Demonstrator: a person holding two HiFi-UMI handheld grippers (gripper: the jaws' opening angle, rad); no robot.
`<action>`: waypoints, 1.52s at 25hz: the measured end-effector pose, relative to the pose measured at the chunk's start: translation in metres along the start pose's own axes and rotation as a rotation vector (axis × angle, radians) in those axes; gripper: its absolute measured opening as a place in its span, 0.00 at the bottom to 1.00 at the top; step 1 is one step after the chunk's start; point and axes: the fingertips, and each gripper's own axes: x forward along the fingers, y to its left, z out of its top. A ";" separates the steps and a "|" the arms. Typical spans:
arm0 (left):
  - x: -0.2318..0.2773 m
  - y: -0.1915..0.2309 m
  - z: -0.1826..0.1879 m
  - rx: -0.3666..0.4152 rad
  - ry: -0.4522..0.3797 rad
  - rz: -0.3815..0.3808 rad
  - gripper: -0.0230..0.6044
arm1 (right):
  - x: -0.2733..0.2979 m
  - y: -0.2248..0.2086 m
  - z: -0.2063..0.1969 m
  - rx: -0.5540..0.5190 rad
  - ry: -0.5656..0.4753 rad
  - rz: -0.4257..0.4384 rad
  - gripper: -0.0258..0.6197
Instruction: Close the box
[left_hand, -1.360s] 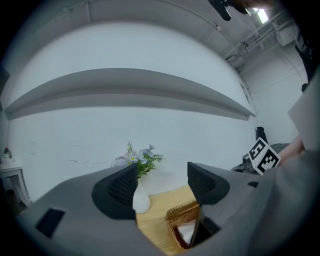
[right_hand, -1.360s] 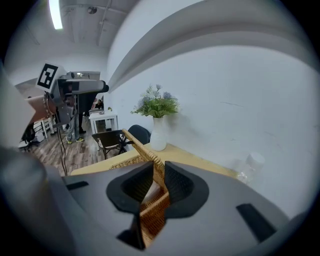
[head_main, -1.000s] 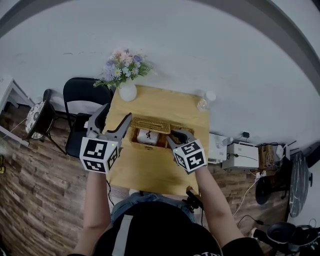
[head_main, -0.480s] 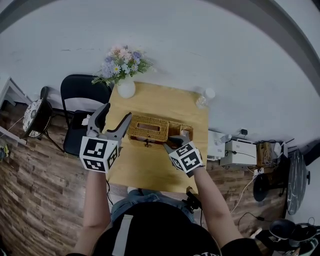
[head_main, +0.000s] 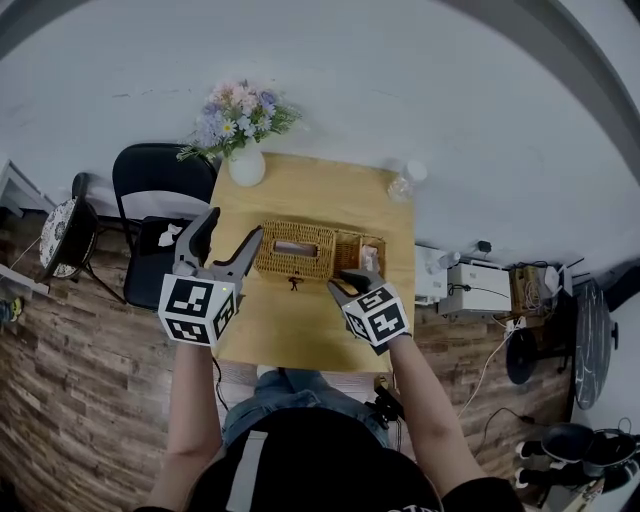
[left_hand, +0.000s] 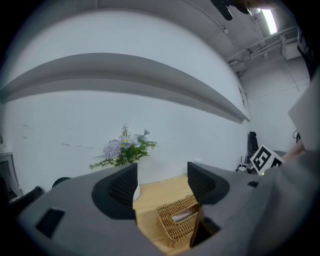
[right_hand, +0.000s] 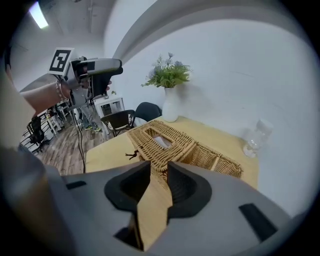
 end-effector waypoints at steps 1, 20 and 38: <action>-0.001 0.000 -0.001 -0.001 0.001 -0.004 0.54 | -0.002 0.001 0.001 0.008 -0.006 -0.007 0.21; -0.022 0.000 0.017 -0.001 -0.080 -0.065 0.54 | -0.086 -0.008 0.097 0.040 -0.337 -0.274 0.40; -0.048 -0.023 0.098 0.095 -0.238 0.008 0.38 | -0.222 -0.017 0.165 -0.026 -0.669 -0.482 0.25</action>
